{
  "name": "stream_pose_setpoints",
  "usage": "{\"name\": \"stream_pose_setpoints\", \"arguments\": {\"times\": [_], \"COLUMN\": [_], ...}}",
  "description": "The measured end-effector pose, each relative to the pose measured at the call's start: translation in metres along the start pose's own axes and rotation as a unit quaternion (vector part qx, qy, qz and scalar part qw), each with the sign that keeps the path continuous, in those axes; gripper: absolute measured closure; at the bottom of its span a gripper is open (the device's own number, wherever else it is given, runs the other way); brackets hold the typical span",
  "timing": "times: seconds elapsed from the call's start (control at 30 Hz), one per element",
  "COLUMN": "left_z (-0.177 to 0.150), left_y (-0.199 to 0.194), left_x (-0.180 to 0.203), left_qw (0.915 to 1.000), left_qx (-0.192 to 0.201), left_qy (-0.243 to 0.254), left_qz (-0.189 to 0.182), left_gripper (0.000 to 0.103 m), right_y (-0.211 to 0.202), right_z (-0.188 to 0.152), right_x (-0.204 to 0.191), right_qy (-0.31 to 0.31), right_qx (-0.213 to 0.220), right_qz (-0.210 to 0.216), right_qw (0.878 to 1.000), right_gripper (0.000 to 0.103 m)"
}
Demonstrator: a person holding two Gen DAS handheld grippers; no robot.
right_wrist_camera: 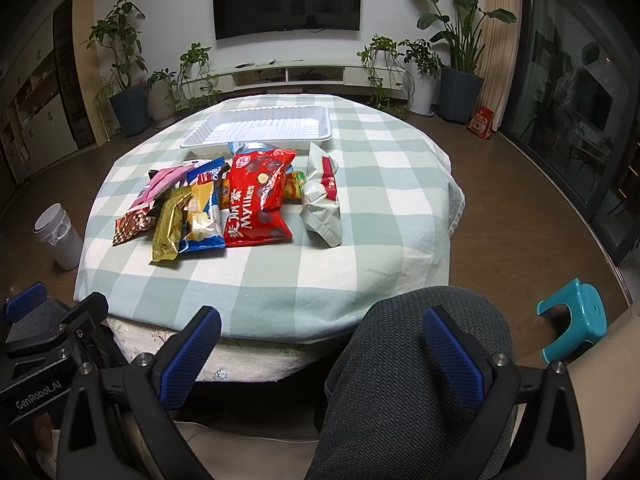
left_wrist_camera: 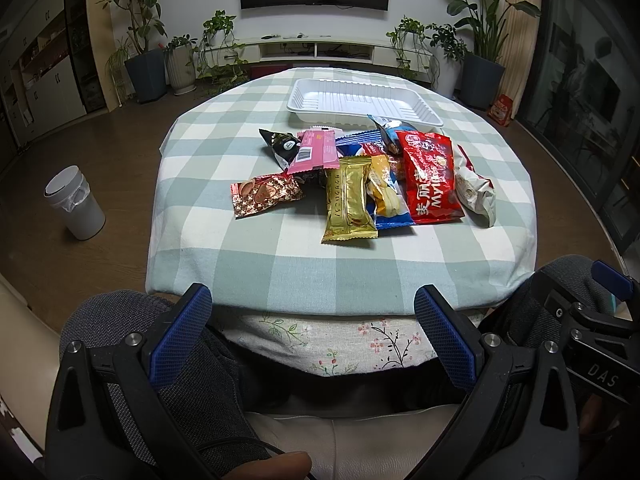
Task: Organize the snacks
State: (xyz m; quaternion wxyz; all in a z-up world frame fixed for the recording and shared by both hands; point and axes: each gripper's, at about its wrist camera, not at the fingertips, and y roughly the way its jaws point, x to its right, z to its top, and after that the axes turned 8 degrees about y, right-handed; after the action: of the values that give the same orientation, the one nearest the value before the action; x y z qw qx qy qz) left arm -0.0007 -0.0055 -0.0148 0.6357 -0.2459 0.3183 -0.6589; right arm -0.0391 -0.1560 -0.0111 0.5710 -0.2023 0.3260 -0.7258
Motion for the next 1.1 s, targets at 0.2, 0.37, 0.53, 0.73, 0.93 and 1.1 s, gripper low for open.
{"name": "stream_pose_setpoints", "arguments": {"times": [0.2, 0.37, 0.53, 0.73, 0.93, 1.1], "left_z": [0.0003, -0.0001, 0.0006, 0.0004, -0.0036, -0.0034], "left_y": [0.0001, 0.0004, 0.0002, 0.0005, 0.0041, 0.0041], "left_x": [-0.0004, -0.0002, -0.0002, 0.0000, 0.0017, 0.0031], "left_qw": [1.0000, 1.0000, 1.0000, 1.0000, 1.0000, 0.9999], "left_qx": [0.000, 0.000, -0.001, -0.001, 0.001, 0.007], "left_qy": [0.000, 0.000, 0.000, 0.001, 0.005, 0.009], "left_qz": [0.000, -0.001, 0.000, 0.001, 0.001, -0.001], "left_gripper": [0.000, 0.001, 0.001, 0.000, 0.000, 0.000], "right_y": [0.0000, 0.0005, 0.0010, 0.0000, 0.0005, 0.0010], "right_z": [0.0000, -0.0001, -0.0002, 0.0002, 0.0000, 0.0005], "right_x": [-0.0002, -0.0002, -0.0006, -0.0012, -0.0011, 0.0003], "right_qy": [0.000, 0.000, 0.000, -0.003, -0.003, -0.001], "right_qx": [0.000, 0.000, -0.001, -0.001, -0.002, -0.002], "right_qz": [0.000, 0.000, 0.000, 0.001, 0.000, 0.001], "right_qw": [1.000, 1.000, 1.000, 1.000, 1.000, 1.000], "right_gripper": [0.000, 0.000, 0.000, 0.000, 0.000, 0.000]}}
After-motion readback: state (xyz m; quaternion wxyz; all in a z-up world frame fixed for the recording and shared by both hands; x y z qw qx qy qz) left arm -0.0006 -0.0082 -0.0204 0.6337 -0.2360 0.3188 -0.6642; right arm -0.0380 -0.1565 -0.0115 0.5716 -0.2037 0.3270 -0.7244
